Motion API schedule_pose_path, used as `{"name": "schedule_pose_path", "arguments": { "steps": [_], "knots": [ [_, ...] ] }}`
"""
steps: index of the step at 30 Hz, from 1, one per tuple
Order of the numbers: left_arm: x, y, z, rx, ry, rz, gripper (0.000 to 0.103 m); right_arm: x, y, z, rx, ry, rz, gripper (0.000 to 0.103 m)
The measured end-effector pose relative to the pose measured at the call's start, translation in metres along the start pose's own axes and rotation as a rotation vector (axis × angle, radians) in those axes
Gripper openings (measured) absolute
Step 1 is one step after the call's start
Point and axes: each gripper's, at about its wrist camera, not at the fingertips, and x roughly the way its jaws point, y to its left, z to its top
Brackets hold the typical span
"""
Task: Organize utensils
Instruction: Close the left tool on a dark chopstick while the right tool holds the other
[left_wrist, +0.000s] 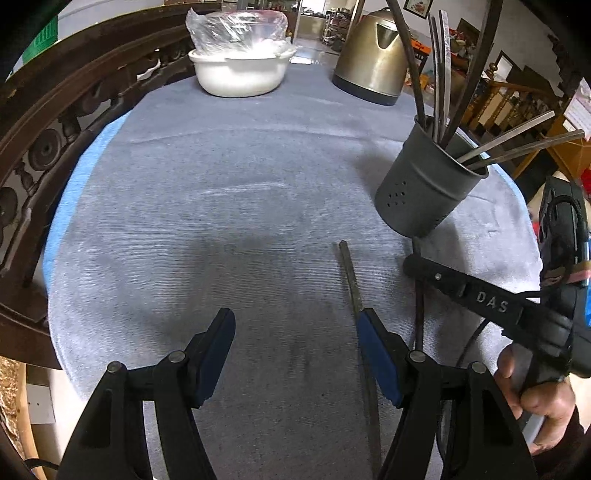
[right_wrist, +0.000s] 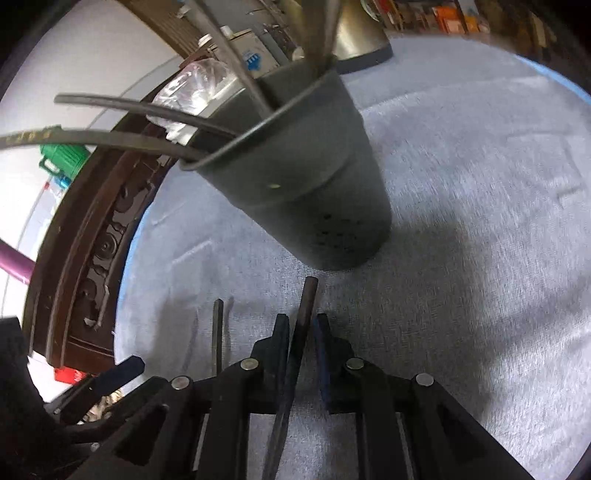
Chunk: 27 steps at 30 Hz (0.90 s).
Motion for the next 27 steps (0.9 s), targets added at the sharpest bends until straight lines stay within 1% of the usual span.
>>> {"name": "schedule_pose_path", "arguments": {
  "steps": [2,5,8,13,16,18,20,22,24,27],
  "knots": [
    [0.001,0.000,0.001,0.003,0.005,-0.014,0.070,0.000,0.001,0.000,-0.007,-0.005,0.003,0.012],
    [0.003,-0.001,0.005,0.005,0.012,-0.042,0.070,-0.002,-0.001,-0.002,-0.010,-0.014,0.012,0.012],
    [0.004,-0.002,0.008,0.009,0.018,-0.059,0.070,-0.008,-0.007,-0.005,-0.004,-0.020,0.039,0.012],
    [0.015,-0.006,0.015,0.022,0.055,-0.094,0.065,-0.017,-0.020,-0.009,0.018,-0.016,0.068,0.012],
    [0.023,-0.010,0.017,0.023,0.083,-0.111,0.059,-0.022,-0.026,-0.011,0.031,-0.019,0.067,0.012],
    [0.027,-0.012,0.019,0.026,0.101,-0.128,0.051,-0.024,-0.031,-0.011,0.041,-0.021,0.067,0.012],
    [0.032,-0.015,0.021,0.033,0.112,-0.138,0.049,-0.027,-0.036,-0.011,0.050,-0.021,0.069,0.012],
    [0.037,-0.016,0.023,0.034,0.125,-0.136,0.045,-0.028,-0.041,-0.012,0.065,-0.018,0.074,0.012],
    [0.042,-0.019,0.026,0.035,0.133,-0.141,0.037,-0.029,-0.045,-0.012,0.073,-0.020,0.074,0.012],
    [0.050,-0.017,0.031,0.023,0.146,-0.142,0.030,-0.029,-0.046,-0.010,0.084,-0.022,0.071,0.012]
  ]
}}
